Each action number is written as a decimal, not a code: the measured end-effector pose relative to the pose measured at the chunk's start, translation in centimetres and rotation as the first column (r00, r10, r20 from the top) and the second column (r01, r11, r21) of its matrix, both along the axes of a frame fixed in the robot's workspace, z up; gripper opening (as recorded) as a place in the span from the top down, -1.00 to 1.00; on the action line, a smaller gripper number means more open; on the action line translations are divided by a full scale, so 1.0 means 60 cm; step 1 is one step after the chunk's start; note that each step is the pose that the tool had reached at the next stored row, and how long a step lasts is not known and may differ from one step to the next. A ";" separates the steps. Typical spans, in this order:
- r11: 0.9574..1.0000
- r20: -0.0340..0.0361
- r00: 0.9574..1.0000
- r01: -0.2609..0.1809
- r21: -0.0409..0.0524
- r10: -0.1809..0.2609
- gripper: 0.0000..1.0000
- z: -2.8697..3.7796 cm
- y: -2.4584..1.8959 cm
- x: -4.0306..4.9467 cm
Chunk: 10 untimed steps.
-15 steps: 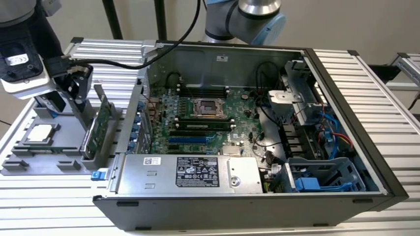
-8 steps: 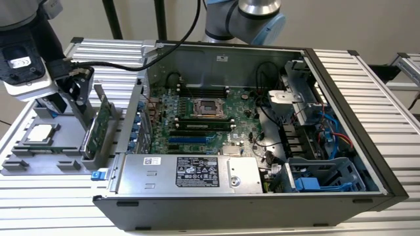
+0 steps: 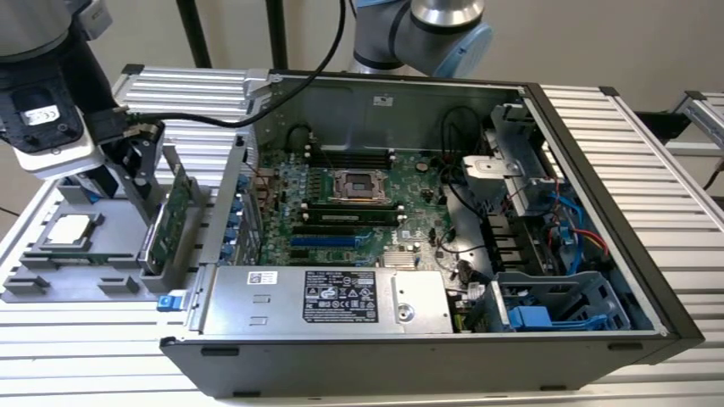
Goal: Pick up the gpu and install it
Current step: 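Pick up the gpu and move the gpu toward the slot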
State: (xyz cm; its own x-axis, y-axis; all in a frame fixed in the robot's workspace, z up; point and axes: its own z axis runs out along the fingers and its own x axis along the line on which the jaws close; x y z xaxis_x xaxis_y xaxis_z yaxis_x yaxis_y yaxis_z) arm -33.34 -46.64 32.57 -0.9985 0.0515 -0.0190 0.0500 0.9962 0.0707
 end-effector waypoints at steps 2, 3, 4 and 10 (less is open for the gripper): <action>1.000 0.000 1.000 0.000 0.000 0.000 1.00 -0.002 0.0001 0.000; 1.000 0.000 1.000 0.000 0.000 0.000 1.00 -0.003 0.0002 0.000; 1.000 0.000 1.000 0.000 0.000 0.000 1.00 -0.004 0.0003 0.000; 1.000 0.000 1.000 0.000 0.000 0.000 1.00 -0.009 0.0004 0.000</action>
